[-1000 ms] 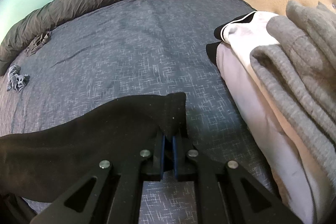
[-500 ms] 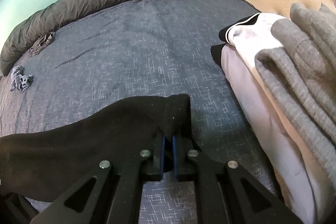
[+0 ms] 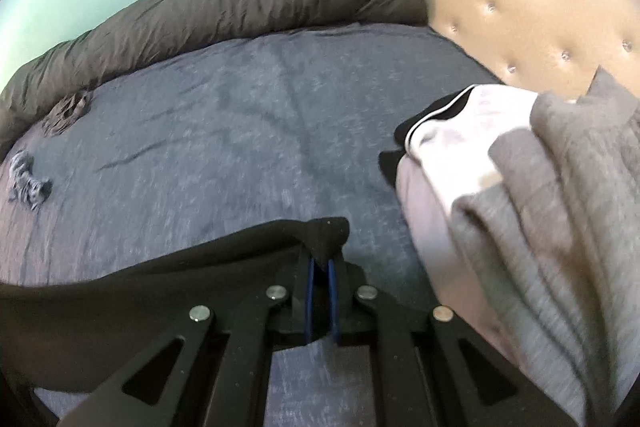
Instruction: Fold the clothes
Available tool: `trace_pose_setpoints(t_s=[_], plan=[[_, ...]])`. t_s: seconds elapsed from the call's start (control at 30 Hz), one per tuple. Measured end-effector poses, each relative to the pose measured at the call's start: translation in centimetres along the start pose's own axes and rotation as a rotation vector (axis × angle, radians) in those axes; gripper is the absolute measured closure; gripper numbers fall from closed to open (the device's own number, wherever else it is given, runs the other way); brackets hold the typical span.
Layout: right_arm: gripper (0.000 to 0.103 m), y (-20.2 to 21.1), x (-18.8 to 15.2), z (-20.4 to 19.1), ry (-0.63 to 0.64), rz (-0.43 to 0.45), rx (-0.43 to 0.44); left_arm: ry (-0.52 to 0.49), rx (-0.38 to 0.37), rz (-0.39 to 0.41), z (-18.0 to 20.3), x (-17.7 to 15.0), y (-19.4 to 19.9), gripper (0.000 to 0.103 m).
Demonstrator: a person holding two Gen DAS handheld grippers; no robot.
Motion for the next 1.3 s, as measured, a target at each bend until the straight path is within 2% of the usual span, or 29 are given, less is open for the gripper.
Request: trace_pose_setpoints(t_s=[0.33,0.4,0.47,0.57,0.6,0.73,0.77,0.83,1.03,1.17,1.3], plan=[[0.098,-4.8,0.2,-0.8,0.022,-0.052,-0.024,0.049,0.031,-0.028,-2.0,0.1,-4.2,0.101],[0.097,-5.3,0.7,-1.2,0.019,-0.037,0.001,0.053,0.032,-0.029,-2.3,0.1,-4.9,0.101],[0.096,-6.0,1.3,-1.9,0.003,-0.028,0.071,0.054,0.037,-0.042,-2.3,-0.1,-5.6,0.101],[0.084,-6.5,1.7,-2.5,0.049,-0.028,0.031,0.037,0.035,-0.07,-1.9,-0.7,-6.8,0.1],[0.074,-6.3,1.7,-2.4,0.056,-0.019,0.014,0.028,0.043,-0.071,-1.8,-0.8,-7.0,0.1],[0.056,-5.0,1.7,0.0,-0.048,0.017,0.005,0.05,0.049,-0.06,-2.0,-0.8,-6.9,0.096],[0.055,-4.5,1.5,0.5,-0.075,0.026,-0.002,0.056,0.049,-0.063,-2.1,-0.8,-6.8,0.094],[0.054,-3.8,0.5,0.7,-0.084,0.027,0.039,0.063,0.052,-0.057,-2.2,-0.7,-6.3,0.091],[0.05,-5.3,-3.5,-1.0,-0.06,-0.099,0.1,0.072,0.069,-0.047,-2.5,-1.2,-4.0,0.087],[0.047,-6.7,-5.2,-1.5,-0.08,-0.149,0.103,0.072,0.079,-0.066,-2.9,-2.4,-2.8,0.086],[0.047,-7.5,-5.8,-0.8,-0.147,-0.152,0.095,0.043,0.088,-0.111,-3.2,-4.0,-3.0,0.086]])
Point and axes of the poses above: each gripper's, at about its wrist camera, not at the fingertips, and y roughly against the way its jaws point, z to its right, x to its top, the point moved 8 cm from there along -y, roughly the way its jaws point, and after that the axes turned 1 degree about -y, right-handed, at the moved point
